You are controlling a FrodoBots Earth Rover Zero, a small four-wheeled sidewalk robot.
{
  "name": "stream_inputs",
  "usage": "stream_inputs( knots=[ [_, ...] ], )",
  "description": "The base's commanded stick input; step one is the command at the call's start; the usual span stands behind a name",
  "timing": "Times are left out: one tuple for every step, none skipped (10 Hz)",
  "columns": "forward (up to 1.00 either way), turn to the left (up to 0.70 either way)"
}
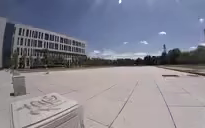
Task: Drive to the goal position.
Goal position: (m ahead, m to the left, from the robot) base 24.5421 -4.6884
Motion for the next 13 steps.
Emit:
stream_inputs(
  knots=[
    [0.06, 0.00],
    [0.06, 0.00],
    [0.06, 0.00],
    [0.06, 0.00],
    [0.06, 0.00],
    [0.06, 0.00],
    [0.05, 0.00],
    [0.06, 0.00],
    [0.06, 0.00],
    [0.06, 0.00],
    [0.06, 0.00],
    [0.06, 0.00],
    [0.06, 0.00]
  ],
)
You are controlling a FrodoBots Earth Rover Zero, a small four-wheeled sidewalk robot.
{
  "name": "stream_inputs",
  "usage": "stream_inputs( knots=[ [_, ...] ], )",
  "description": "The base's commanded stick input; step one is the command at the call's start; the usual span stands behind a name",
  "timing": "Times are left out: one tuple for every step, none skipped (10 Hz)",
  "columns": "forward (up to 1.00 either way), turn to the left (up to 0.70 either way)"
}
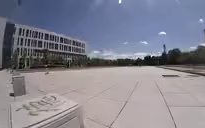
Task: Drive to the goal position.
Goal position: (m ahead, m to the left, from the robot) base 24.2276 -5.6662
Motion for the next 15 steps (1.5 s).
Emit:
stream_inputs(
  knots=[
    [0.06, 0.00],
    [0.06, 0.00],
    [0.06, 0.00],
    [0.06, 0.00],
    [0.06, 0.00],
    [0.06, 0.00],
    [0.06, 0.00],
    [0.06, 0.00],
    [0.06, 0.00],
    [0.06, 0.00],
    [0.06, 0.00],
    [0.06, 0.00],
    [0.06, 0.00],
    [0.06, 0.00],
    [0.06, 0.00]
  ],
)
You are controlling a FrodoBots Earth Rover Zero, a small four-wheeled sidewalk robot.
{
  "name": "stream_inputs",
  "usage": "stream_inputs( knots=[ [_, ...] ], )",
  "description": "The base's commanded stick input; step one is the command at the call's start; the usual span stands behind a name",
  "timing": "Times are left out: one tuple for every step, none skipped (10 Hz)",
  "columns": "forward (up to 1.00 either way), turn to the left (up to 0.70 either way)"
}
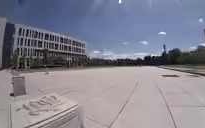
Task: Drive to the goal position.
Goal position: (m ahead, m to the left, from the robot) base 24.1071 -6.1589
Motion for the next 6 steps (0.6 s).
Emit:
stream_inputs(
  knots=[
    [0.05, 0.00],
    [0.05, 0.00],
    [0.06, 0.00],
    [0.06, 0.00],
    [0.06, 0.00],
    [0.06, 0.00]
  ],
)
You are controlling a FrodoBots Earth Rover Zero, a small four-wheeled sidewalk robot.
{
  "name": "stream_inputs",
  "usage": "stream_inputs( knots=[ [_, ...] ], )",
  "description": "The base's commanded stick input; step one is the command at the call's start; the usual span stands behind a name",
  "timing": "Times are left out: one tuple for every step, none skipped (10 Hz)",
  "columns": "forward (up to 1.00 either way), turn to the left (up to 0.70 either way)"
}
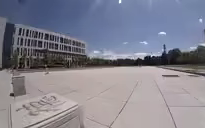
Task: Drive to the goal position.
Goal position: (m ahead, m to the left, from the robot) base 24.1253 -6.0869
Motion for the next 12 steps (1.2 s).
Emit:
stream_inputs(
  knots=[
    [0.06, 0.00],
    [0.06, 0.00],
    [0.06, 0.00],
    [0.06, 0.00],
    [0.06, 0.00],
    [0.06, 0.00],
    [0.06, 0.00],
    [0.06, 0.00],
    [0.06, 0.00],
    [0.06, 0.00],
    [0.06, 0.00],
    [0.06, 0.00]
  ],
)
